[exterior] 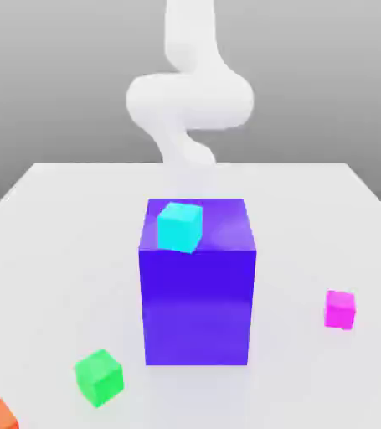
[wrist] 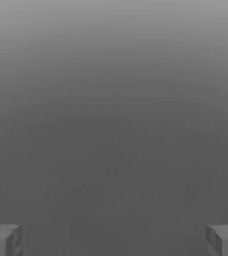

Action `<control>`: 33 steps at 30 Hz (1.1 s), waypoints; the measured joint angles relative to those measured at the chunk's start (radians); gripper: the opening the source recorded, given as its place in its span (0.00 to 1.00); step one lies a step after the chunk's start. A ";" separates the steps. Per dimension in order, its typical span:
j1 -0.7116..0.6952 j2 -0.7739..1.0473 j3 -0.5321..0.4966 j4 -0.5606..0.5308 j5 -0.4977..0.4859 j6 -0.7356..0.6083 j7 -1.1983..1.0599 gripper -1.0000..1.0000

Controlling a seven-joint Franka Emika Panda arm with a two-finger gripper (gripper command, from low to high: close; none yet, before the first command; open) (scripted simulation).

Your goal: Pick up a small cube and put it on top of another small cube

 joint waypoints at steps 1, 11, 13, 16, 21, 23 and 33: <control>0.030 0.038 0.003 -0.021 0.010 0.024 -0.032 0.50; 0.283 0.387 0.080 -0.213 0.080 0.241 -0.306 0.50; 0.327 0.456 0.103 -0.251 0.083 0.285 -0.353 0.50; 0.383 0.560 0.146 -0.308 0.075 0.351 -0.413 0.50; 0.484 0.733 0.203 -0.404 -0.020 0.461 -0.456 0.50; 0.506 0.805 0.190 -0.418 -0.084 0.511 -0.435 0.50; 0.615 1.016 0.060 -0.385 -0.191 0.677 -0.361 0.00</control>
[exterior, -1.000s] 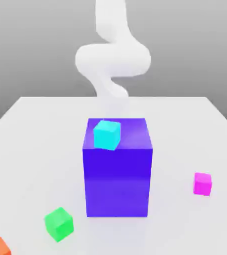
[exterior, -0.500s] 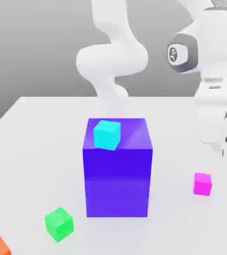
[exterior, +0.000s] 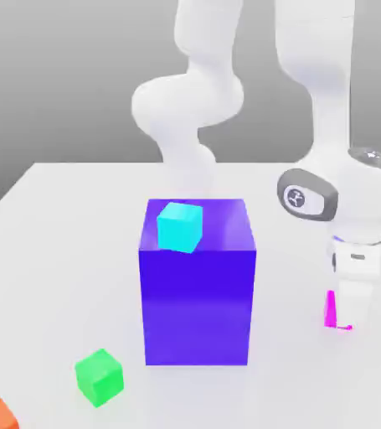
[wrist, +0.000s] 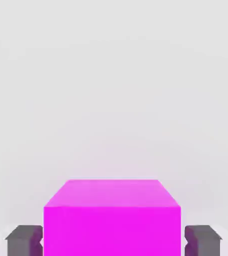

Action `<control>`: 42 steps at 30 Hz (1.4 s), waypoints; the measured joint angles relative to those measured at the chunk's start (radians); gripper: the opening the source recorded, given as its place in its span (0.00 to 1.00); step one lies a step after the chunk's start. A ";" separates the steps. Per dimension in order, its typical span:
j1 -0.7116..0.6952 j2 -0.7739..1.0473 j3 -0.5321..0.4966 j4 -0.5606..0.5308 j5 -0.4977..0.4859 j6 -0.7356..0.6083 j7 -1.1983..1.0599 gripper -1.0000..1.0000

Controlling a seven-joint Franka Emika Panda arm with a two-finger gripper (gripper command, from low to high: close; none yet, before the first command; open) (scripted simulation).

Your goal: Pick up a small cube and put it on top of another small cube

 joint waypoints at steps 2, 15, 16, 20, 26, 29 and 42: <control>0.008 0.015 -0.009 0.003 -0.006 0.012 0.005 0.00; -0.113 -0.244 0.070 0.078 0.190 -0.191 -0.222 0.00; -0.130 -0.247 0.065 0.101 0.200 -0.194 -0.249 0.00; -0.196 -0.259 0.045 0.194 0.251 -0.204 -0.361 0.00; -0.345 -0.276 -0.015 0.229 0.290 -0.229 -0.478 0.00; -0.426 -0.284 -0.046 0.224 0.301 -0.245 -0.526 0.00; -0.791 -0.304 -0.185 0.197 0.366 -0.313 -0.741 0.00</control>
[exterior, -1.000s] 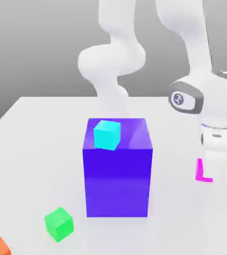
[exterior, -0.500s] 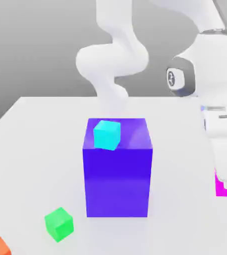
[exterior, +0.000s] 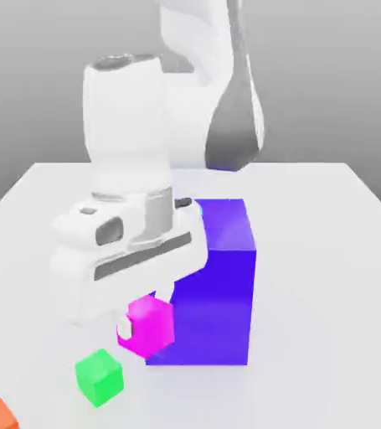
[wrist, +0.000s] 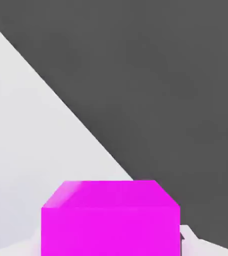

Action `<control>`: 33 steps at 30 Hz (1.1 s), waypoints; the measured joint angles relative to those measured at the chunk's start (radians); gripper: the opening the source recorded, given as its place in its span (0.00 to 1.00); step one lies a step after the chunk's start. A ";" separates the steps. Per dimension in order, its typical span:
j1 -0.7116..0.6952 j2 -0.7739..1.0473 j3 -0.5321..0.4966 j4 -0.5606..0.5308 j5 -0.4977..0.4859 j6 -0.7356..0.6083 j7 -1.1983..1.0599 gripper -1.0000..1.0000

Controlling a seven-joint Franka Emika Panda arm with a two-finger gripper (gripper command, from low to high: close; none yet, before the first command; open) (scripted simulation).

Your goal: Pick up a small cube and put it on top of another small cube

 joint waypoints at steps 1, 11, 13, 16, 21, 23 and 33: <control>-0.027 0.000 -0.013 -0.002 0.006 -0.005 -0.017 0.00; -0.425 0.010 0.146 -0.025 -0.065 -0.094 -0.228 0.00; -0.445 0.023 0.200 -0.033 -0.097 -0.104 -0.264 0.00; -0.386 0.045 0.223 -0.045 -0.154 -0.107 -0.301 0.00; -0.334 0.080 0.247 -0.044 -0.208 -0.056 -0.301 0.00; -0.333 0.109 0.244 -0.042 -0.215 -0.026 -0.297 0.00; -0.316 0.236 0.222 -0.037 -0.263 0.086 -0.263 1.00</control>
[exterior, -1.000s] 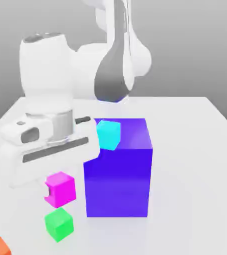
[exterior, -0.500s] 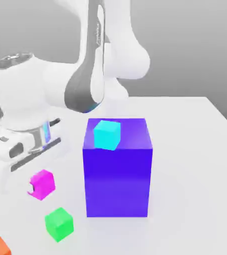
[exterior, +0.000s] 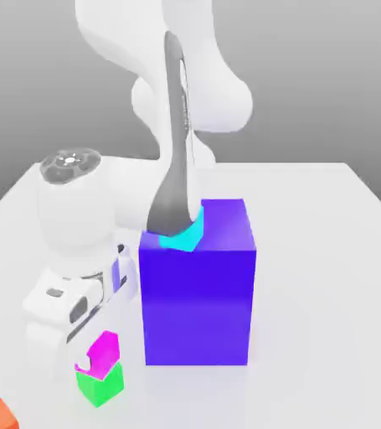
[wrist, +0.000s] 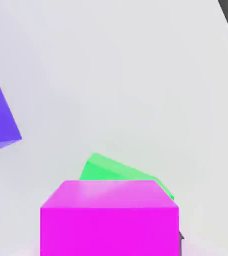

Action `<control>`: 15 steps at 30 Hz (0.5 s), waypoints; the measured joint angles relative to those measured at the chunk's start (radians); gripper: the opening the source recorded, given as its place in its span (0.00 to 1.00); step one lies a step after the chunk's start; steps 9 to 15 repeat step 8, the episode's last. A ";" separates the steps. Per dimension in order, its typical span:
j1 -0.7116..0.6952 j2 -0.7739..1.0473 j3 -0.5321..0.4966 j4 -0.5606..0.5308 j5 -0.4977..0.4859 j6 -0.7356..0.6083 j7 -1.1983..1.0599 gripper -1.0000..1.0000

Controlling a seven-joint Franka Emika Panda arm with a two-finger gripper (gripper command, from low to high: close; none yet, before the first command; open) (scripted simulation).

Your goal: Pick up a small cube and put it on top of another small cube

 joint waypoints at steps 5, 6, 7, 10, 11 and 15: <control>-0.003 -0.014 0.004 0.000 0.008 -0.010 -0.006 1.00; -0.006 -0.032 0.007 -0.001 0.016 -0.024 -0.012 1.00; -0.009 -0.050 0.011 -0.001 0.024 -0.039 -0.017 1.00; -0.011 -0.069 0.014 -0.002 0.031 -0.055 -0.022 1.00; -0.011 -0.069 0.014 -0.002 0.031 -0.055 -0.022 1.00; -0.011 -0.069 0.014 -0.002 0.031 -0.055 -0.022 1.00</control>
